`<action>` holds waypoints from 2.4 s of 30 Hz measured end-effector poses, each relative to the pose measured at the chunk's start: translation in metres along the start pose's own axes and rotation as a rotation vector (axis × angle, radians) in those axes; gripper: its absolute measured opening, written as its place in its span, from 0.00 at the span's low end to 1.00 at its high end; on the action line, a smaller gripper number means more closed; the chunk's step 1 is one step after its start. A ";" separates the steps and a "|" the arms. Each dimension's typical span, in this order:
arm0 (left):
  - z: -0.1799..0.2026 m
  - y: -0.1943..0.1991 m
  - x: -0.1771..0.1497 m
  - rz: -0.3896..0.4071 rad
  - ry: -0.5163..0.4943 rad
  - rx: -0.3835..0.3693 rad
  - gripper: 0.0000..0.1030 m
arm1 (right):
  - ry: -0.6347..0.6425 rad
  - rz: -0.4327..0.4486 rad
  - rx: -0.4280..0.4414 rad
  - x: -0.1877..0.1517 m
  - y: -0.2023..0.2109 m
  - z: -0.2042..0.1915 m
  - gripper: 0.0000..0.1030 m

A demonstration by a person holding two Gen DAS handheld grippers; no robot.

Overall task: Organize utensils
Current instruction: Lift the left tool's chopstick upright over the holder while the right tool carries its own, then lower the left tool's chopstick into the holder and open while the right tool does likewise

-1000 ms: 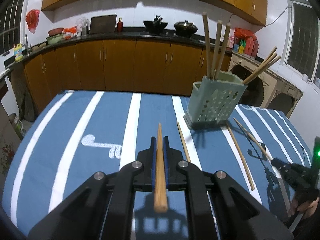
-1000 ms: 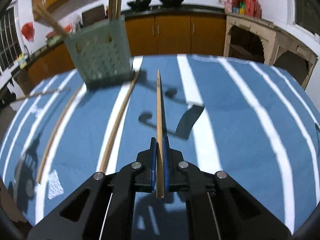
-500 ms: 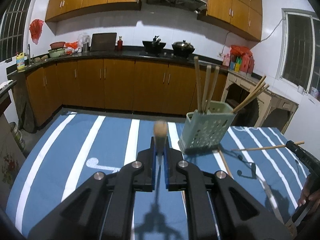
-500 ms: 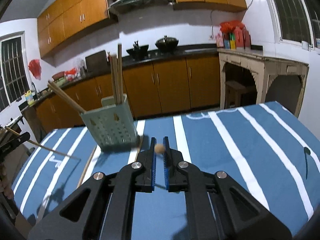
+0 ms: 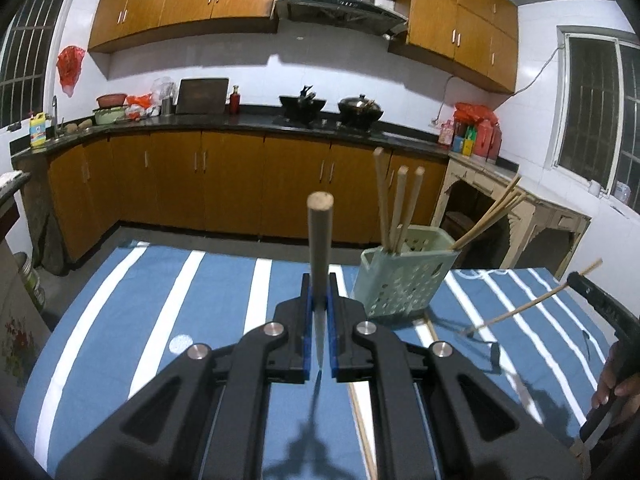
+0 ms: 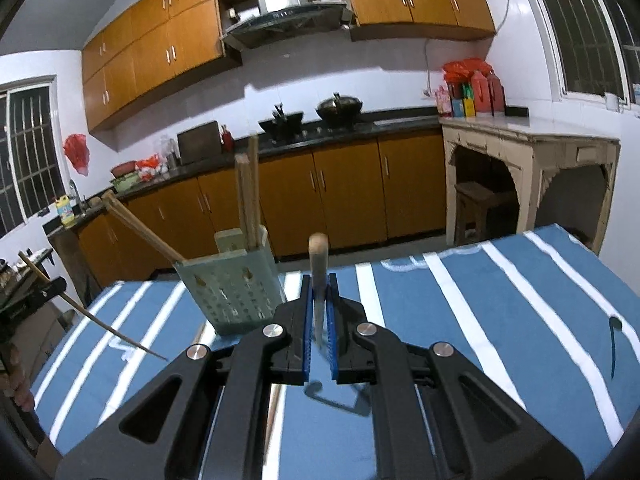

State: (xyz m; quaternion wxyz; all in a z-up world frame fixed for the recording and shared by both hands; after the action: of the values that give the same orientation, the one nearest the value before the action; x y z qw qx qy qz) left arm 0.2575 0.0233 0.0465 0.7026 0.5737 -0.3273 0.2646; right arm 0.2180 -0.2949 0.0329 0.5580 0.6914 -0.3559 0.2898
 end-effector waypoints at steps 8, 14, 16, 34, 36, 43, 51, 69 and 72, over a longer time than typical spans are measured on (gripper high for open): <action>0.034 0.034 0.037 0.076 -0.054 -0.090 0.07 | 0.041 0.140 0.105 0.056 0.043 -0.036 0.07; 0.072 0.053 0.072 0.150 -0.109 -0.135 0.07 | 0.064 0.240 0.152 0.092 0.063 -0.060 0.07; 0.084 0.056 0.086 0.180 -0.116 -0.140 0.07 | 0.064 0.260 0.156 0.101 0.062 -0.063 0.07; 0.099 -0.015 0.133 0.190 -0.057 -0.075 0.07 | 0.079 0.229 0.092 0.111 -0.009 -0.075 0.07; 0.098 -0.025 0.133 0.190 -0.055 -0.067 0.07 | 0.074 0.207 0.084 0.107 -0.019 -0.072 0.07; 0.095 -0.052 0.125 0.152 -0.049 -0.060 0.07 | 0.065 0.135 0.090 0.101 -0.040 -0.074 0.07; 0.081 -0.044 0.118 0.145 -0.019 -0.055 0.21 | 0.041 0.155 0.105 0.095 -0.016 -0.064 0.41; -0.001 -0.043 -0.030 -0.079 0.035 0.080 0.33 | -0.016 -0.165 -0.027 -0.052 -0.053 0.004 0.41; -0.012 -0.066 -0.057 -0.165 0.037 0.107 0.33 | -0.016 -0.274 -0.006 -0.083 -0.078 -0.006 0.41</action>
State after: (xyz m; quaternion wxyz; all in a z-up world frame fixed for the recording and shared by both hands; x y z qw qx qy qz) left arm 0.2720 0.0222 -0.0406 0.6962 0.6306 -0.2513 0.2334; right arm 0.2335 -0.2657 -0.0767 0.5916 0.7342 -0.2632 0.2041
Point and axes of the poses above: each gripper's, at about its wrist camera, not at the fingertips, and y roughly against the way its jaws point, z to its right, x to its top, the point moved 9 cm from there along -y, roughly the way its jaws point, and after that the axes turned 14 degrees about -z, right-handed, at the moved point
